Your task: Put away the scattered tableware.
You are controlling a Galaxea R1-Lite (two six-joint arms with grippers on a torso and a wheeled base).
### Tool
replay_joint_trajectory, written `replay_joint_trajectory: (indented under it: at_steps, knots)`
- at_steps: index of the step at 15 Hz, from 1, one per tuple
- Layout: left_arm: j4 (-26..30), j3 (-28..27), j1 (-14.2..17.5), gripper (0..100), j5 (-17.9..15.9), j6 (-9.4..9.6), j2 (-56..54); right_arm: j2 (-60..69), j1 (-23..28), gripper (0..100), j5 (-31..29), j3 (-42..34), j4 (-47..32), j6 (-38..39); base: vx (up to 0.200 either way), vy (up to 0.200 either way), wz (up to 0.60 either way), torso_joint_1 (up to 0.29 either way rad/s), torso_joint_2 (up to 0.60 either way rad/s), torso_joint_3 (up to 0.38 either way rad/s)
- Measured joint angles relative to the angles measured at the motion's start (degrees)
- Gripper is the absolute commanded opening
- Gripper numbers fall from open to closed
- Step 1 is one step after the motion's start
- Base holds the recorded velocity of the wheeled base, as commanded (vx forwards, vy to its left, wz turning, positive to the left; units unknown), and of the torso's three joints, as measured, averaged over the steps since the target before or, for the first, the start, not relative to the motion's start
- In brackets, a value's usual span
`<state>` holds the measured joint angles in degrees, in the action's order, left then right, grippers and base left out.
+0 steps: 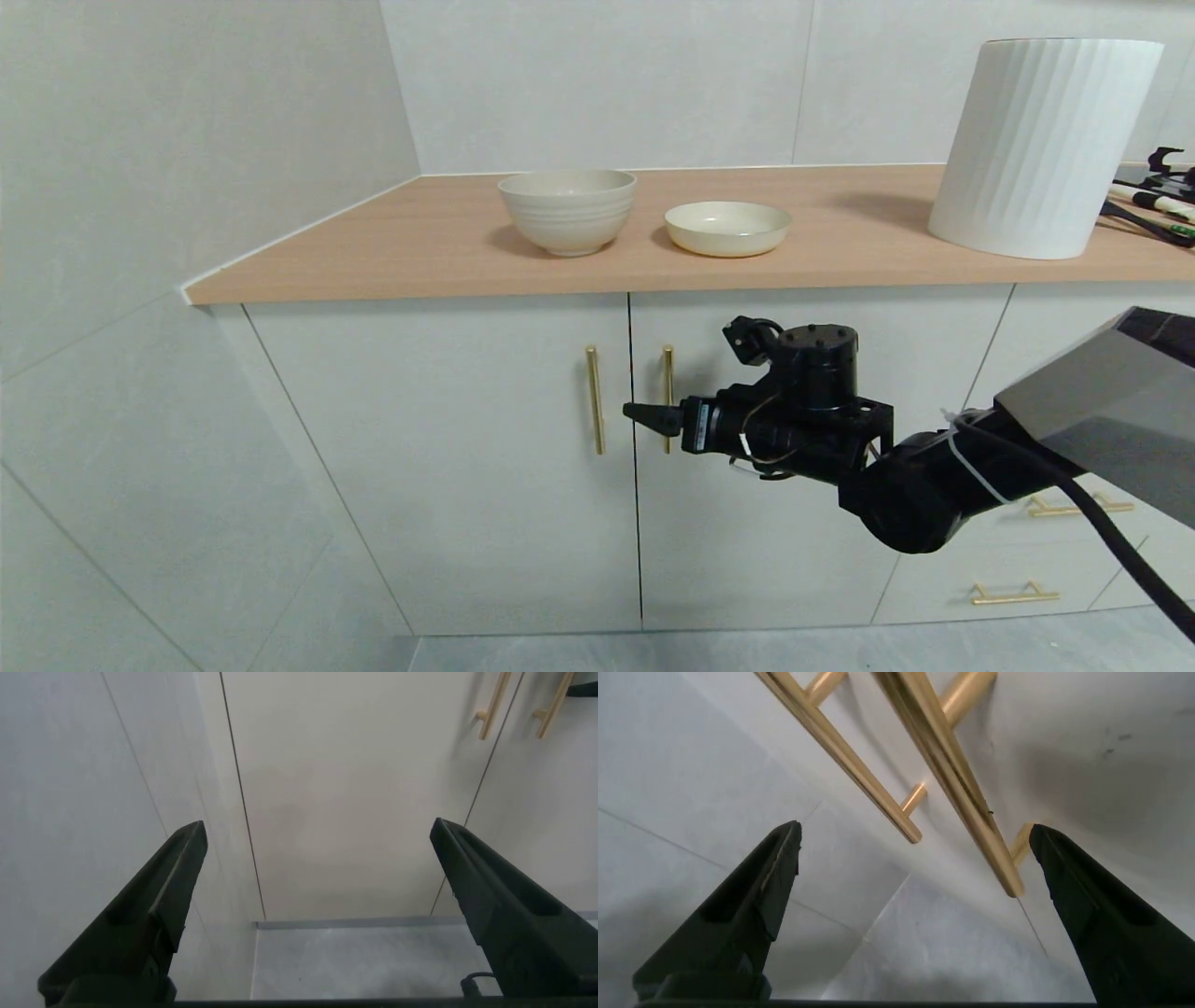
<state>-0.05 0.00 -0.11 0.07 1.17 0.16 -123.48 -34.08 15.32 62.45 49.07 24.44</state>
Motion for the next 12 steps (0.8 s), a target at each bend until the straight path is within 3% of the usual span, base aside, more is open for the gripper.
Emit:
replay_joint_trajectory:
  at_steps: [12]
  knots:
    - [0.02, 0.0, 0.01, 100, 0.0, -0.05, 0.0, -5.22, -2.51, 100, -0.2, 0.52, 7.18, 0.71, 0.0, 0.0, 0.0, 0.0, 0.0, 0.0]
